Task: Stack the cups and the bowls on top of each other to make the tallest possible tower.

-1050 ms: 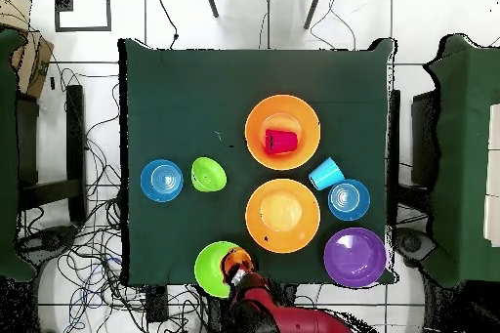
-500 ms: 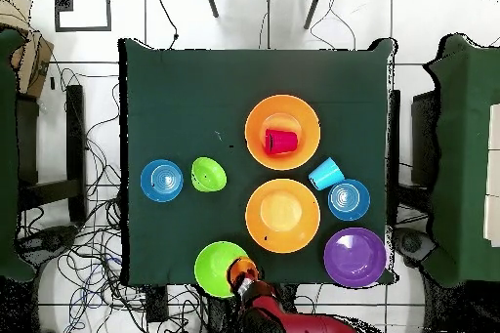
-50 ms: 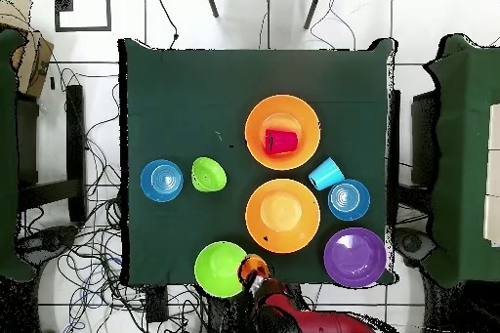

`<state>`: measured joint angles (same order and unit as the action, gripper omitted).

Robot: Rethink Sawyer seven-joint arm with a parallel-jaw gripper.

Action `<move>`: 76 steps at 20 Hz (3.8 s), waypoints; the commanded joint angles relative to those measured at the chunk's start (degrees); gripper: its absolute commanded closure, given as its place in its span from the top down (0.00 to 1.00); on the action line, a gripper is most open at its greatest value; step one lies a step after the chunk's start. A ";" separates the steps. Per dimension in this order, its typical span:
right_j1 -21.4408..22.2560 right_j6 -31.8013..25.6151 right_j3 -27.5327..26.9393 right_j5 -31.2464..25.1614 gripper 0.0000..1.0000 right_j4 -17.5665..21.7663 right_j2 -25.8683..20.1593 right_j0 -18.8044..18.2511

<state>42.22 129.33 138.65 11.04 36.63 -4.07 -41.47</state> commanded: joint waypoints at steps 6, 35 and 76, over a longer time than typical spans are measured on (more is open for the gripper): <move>-6.92 -3.07 -13.44 -7.29 0.00 5.82 -5.48 -1.05; -6.10 -5.96 -16.37 -16.58 0.00 8.72 -13.69 -9.27; -2.77 -6.74 -21.52 -28.01 0.00 3.58 -21.77 -8.05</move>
<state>42.62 129.33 124.45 -9.02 41.17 -19.18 -48.52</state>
